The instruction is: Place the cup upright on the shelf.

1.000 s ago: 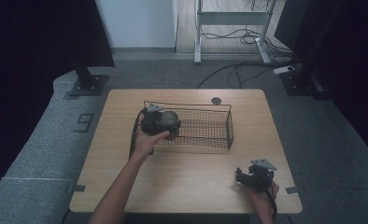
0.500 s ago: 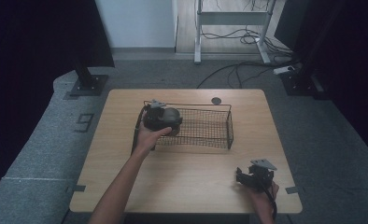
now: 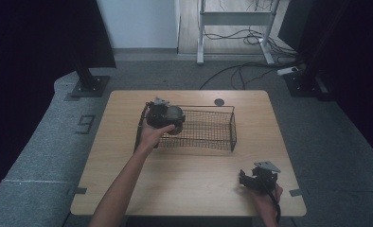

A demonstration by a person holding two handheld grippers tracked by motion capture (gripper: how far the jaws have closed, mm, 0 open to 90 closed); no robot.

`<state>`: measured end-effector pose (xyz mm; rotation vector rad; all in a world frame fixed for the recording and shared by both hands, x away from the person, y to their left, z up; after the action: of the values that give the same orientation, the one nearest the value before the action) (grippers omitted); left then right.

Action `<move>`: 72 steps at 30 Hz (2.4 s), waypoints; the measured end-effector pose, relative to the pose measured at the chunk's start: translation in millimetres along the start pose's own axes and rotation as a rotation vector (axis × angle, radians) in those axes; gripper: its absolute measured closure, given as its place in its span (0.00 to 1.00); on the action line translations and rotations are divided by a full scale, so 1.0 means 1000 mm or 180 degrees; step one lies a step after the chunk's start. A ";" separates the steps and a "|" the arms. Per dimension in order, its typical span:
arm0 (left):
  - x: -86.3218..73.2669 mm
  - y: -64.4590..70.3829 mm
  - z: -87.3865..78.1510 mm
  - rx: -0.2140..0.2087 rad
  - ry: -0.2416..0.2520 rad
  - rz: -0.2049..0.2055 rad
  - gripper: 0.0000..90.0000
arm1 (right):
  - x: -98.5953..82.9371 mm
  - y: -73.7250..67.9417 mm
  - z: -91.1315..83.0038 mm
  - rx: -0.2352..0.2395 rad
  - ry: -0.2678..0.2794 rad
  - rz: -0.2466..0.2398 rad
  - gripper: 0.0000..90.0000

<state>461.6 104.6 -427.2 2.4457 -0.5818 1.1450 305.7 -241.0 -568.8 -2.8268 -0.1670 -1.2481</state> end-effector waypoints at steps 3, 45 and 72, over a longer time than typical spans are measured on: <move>0.002 -0.001 0.006 0.0035 -0.0016 0.0005 0.16 | 0.000 0.000 0.000 0.0000 0.0000 -0.0001 0.15; -0.029 -0.005 0.065 0.0092 -0.0388 -0.0119 0.16 | 0.000 0.000 0.000 0.0000 0.0000 -0.0001 0.15; -0.039 -0.001 0.077 0.0103 -0.0627 -0.0122 0.15 | 0.000 0.000 0.000 0.0000 0.0006 0.0000 0.15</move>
<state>488.1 75.4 -504.6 2.6043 -0.5741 0.9115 305.8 -241.0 -568.9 -2.8256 -0.1667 -1.2505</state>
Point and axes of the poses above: each handheld gripper's, and its own axes: z roughly forward along the jaws, x roughly out of its top, y roughly to its right, the point moved 2 cm from there along z, roughly forward along the jaws, and after that the axes turned 1 degree about -z, right-handed, at the moved point
